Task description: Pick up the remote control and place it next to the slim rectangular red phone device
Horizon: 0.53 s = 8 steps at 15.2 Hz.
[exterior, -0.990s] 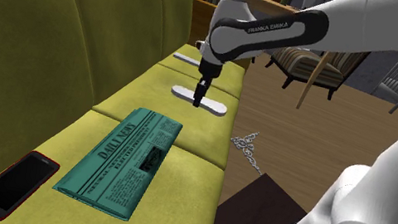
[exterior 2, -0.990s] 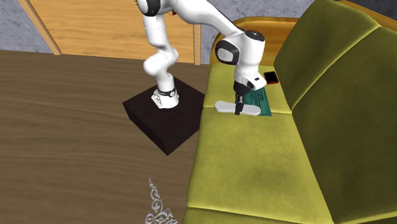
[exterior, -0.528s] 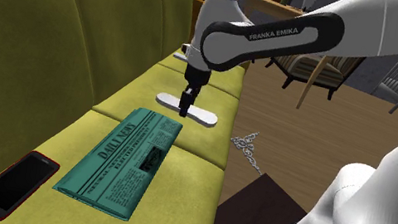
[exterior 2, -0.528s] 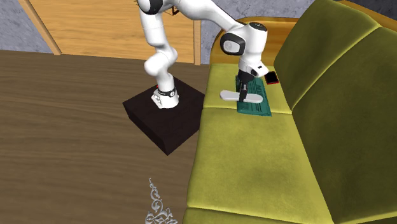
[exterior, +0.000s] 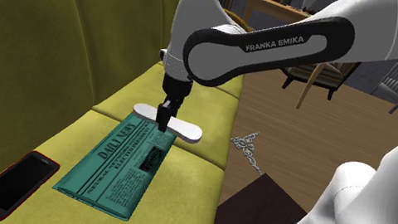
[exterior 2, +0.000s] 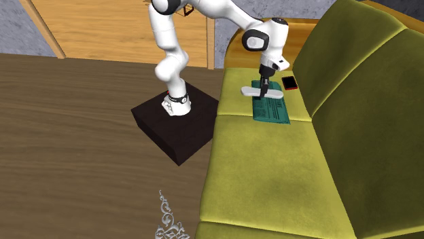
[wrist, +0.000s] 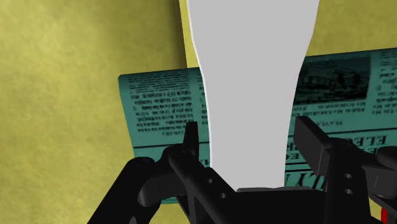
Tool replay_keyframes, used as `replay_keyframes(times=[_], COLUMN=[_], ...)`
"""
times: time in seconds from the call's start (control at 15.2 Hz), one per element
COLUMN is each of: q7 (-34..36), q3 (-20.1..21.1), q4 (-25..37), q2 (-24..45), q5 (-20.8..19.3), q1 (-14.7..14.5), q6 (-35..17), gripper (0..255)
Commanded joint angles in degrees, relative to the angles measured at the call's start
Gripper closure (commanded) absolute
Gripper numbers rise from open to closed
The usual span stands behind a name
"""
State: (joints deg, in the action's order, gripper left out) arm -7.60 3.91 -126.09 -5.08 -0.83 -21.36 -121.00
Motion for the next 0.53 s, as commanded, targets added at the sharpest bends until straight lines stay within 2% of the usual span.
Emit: replay_keyframes(times=[0.0,0.46], q7=[3.21,13.2], q3=[1.75,7.1], q4=[0.1,4.23], q2=[-0.21,3.25], q5=[0.19,0.03], q1=[-1.49,-6.03], q6=[0.33,1.18], gripper=[255,255])
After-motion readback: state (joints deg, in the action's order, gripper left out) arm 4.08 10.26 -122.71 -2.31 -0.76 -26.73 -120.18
